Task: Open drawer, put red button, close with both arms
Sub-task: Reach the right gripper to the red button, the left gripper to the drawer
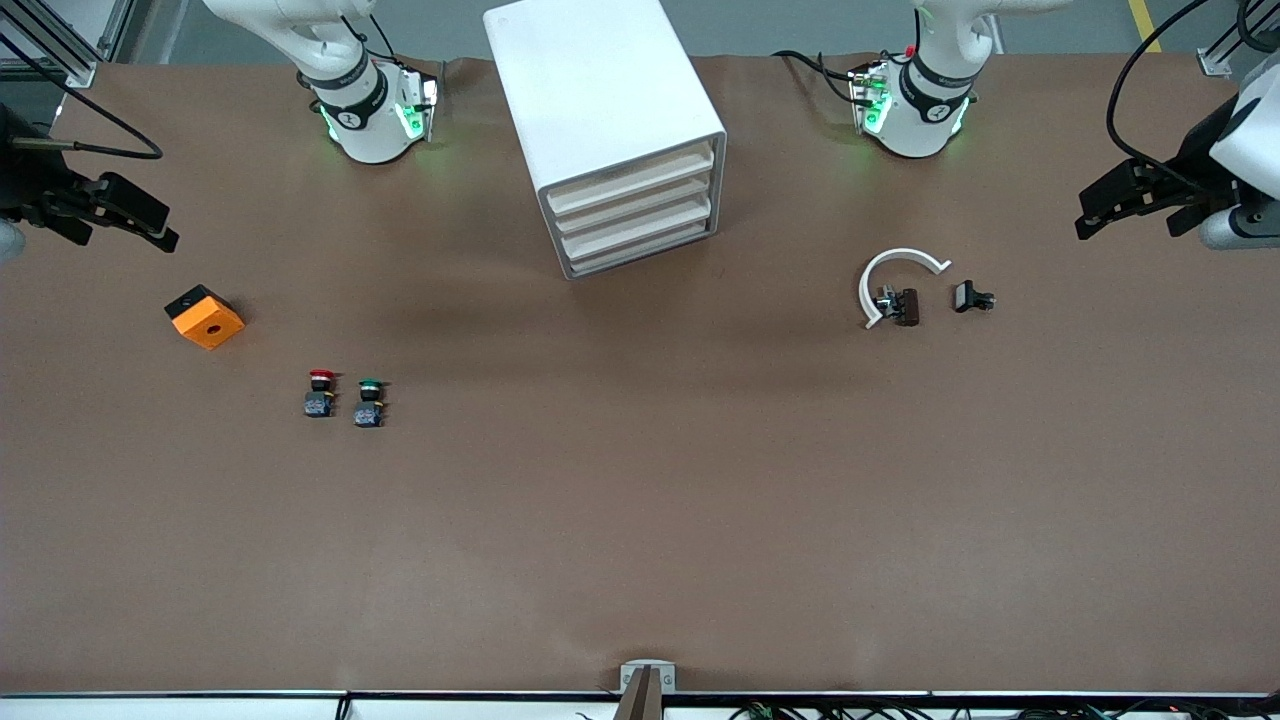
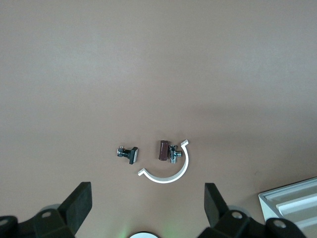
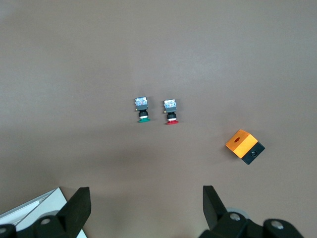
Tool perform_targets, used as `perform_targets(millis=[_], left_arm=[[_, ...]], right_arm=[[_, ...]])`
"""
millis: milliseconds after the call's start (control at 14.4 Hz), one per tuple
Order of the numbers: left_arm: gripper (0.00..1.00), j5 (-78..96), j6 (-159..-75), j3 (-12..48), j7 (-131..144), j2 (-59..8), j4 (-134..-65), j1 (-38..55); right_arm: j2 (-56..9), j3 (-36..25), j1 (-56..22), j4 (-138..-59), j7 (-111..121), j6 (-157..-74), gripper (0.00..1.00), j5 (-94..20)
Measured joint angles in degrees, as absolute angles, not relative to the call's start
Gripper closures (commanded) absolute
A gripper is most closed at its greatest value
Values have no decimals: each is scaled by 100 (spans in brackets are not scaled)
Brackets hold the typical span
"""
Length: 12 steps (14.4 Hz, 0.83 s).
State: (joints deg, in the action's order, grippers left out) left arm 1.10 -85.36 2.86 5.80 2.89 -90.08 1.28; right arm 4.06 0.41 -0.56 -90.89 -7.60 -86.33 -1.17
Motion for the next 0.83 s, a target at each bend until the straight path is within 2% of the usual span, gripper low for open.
perform_targets(millis=[486,833], left_arm=[[0,113,-8387,282,580,135,-8967,109],[0,247,-8379,298,928,-598,-8957,349]], right_arm=[[387,67,-63,-9090,-759,-8633,0,-117],[140,109,-227,-9094,-757,-8636,0,-117]])
